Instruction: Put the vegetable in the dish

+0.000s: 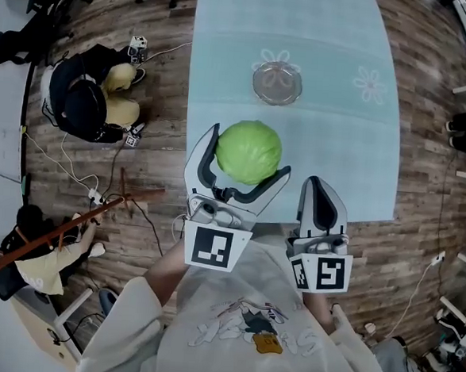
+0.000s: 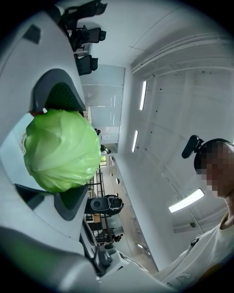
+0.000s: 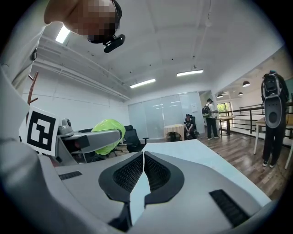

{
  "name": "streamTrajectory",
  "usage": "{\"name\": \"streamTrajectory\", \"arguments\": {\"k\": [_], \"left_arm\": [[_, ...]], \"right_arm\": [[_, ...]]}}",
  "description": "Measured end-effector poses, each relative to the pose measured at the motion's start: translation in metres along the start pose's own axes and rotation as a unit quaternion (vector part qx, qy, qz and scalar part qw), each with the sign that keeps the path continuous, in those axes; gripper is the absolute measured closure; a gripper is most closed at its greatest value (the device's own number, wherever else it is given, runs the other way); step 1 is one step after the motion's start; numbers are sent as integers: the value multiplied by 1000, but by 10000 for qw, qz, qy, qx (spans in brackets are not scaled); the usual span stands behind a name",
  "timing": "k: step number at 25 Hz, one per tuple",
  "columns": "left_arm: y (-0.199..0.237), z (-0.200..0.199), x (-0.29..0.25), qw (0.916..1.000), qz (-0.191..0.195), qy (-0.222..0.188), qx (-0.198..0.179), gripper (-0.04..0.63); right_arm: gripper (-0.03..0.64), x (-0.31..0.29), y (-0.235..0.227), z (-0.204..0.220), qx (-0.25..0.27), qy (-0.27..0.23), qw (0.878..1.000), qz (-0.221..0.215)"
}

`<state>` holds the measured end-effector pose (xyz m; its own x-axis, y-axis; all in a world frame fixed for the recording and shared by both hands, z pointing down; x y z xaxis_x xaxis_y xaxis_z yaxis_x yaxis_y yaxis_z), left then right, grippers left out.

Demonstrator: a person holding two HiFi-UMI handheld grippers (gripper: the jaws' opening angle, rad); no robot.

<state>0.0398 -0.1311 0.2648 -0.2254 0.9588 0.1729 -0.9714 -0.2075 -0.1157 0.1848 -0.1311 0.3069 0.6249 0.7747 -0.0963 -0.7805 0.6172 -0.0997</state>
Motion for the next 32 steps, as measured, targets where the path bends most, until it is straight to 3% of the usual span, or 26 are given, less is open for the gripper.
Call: {"name": "streamTrajectory", "arguments": {"k": [6,18,32], "left_arm": [[1,27,-36,9999,15,145,-29,78],[9,102,-92,9988,45,475,76,78],[13,214,-145,9930,24,1139,312,78]], "right_arm": [[592,-4,-27,8,-96,118,9998,155],[592,-47,-48,44,-278,426,9987,71],[593,-93,-91,92,-387,661,9968,236]]}}
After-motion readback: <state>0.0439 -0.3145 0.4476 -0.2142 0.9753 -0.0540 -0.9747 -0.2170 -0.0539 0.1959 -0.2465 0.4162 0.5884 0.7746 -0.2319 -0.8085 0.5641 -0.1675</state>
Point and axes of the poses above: the fingertips, and each gripper's own axes: x backward along the fingers, y to its left, z out of its underside, the point moved 4 cm from there along x, backward along the fingers, and after that the axes turned 7 degrees about -y, right-handed, at the moved point
